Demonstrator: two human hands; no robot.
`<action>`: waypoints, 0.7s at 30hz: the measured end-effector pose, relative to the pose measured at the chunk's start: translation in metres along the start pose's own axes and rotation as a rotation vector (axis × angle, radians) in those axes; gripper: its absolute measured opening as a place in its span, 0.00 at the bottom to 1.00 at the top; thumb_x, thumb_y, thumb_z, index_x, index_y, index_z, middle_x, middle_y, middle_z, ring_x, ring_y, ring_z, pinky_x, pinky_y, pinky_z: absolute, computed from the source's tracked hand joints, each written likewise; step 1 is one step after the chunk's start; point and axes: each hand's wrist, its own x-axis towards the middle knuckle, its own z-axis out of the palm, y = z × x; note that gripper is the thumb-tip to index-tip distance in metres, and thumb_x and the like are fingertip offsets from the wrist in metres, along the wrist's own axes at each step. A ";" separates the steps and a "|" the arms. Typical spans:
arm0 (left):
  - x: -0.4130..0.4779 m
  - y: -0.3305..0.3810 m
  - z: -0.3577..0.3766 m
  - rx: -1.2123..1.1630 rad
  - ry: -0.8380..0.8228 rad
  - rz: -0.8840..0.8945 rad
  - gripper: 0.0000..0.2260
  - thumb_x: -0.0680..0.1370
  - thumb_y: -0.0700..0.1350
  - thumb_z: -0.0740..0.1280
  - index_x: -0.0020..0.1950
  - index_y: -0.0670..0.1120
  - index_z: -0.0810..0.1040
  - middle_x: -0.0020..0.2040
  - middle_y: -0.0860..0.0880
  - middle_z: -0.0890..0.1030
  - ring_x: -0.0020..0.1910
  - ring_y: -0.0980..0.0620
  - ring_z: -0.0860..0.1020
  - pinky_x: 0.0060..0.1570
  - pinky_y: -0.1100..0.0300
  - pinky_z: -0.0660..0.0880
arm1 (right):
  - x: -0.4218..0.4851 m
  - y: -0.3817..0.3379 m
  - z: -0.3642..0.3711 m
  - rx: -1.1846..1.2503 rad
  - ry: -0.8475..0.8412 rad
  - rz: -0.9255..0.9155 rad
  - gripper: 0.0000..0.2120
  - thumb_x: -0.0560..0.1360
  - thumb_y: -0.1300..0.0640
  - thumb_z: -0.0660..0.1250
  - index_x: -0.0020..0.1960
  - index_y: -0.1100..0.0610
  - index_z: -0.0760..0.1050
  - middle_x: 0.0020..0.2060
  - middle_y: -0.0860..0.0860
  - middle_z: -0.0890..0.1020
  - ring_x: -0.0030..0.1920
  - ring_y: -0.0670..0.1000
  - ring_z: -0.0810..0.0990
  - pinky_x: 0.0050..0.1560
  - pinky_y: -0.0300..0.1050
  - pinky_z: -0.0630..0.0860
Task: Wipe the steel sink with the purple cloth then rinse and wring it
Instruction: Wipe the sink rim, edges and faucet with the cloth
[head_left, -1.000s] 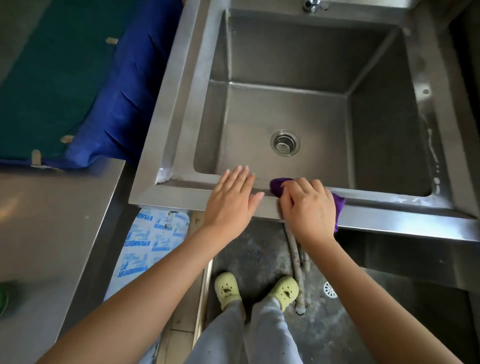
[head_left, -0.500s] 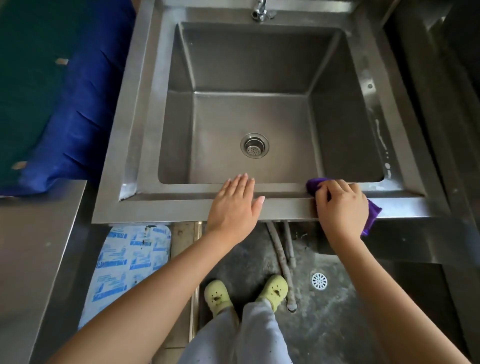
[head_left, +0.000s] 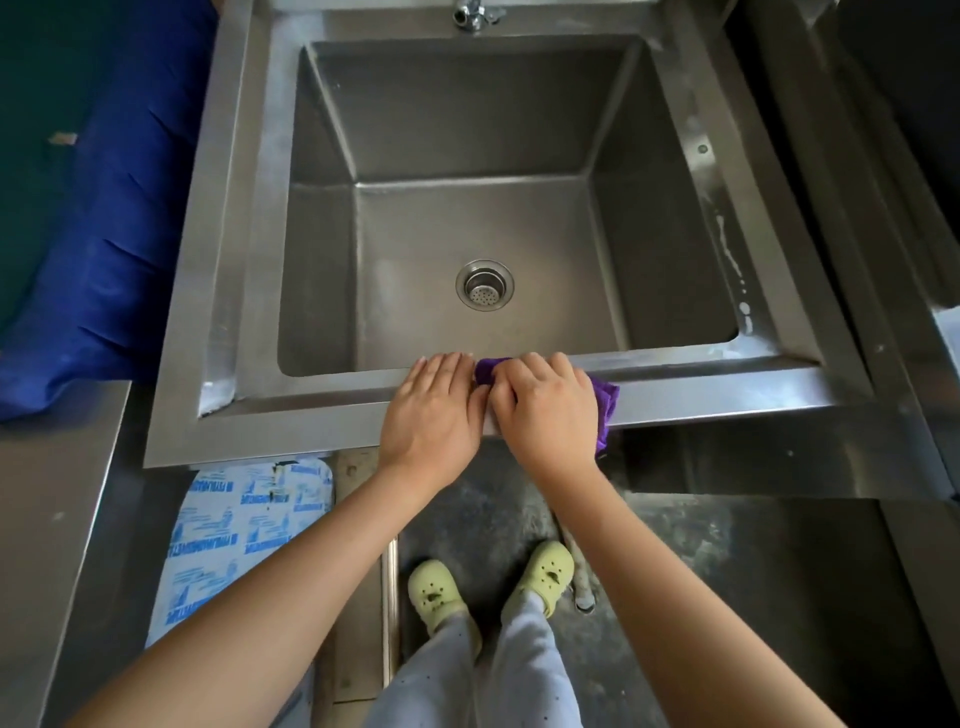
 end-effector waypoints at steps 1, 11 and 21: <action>0.000 0.000 0.000 -0.002 0.023 0.000 0.27 0.79 0.53 0.44 0.67 0.40 0.72 0.66 0.44 0.76 0.66 0.46 0.73 0.70 0.52 0.62 | 0.000 0.011 -0.004 -0.015 0.003 0.001 0.09 0.71 0.55 0.61 0.35 0.55 0.76 0.32 0.50 0.79 0.35 0.56 0.75 0.34 0.47 0.68; 0.000 0.001 -0.002 0.011 -0.014 -0.010 0.30 0.78 0.55 0.39 0.72 0.43 0.67 0.71 0.46 0.71 0.71 0.48 0.68 0.73 0.55 0.55 | 0.009 0.153 -0.046 -0.164 -0.008 0.181 0.14 0.74 0.54 0.54 0.40 0.59 0.76 0.39 0.57 0.80 0.41 0.62 0.75 0.40 0.51 0.70; 0.020 0.055 -0.002 -0.155 -0.055 0.067 0.28 0.80 0.56 0.41 0.76 0.45 0.57 0.77 0.47 0.59 0.76 0.52 0.54 0.74 0.59 0.43 | 0.030 0.163 -0.088 0.560 0.165 0.656 0.12 0.78 0.54 0.55 0.50 0.56 0.76 0.48 0.56 0.79 0.49 0.54 0.75 0.52 0.50 0.70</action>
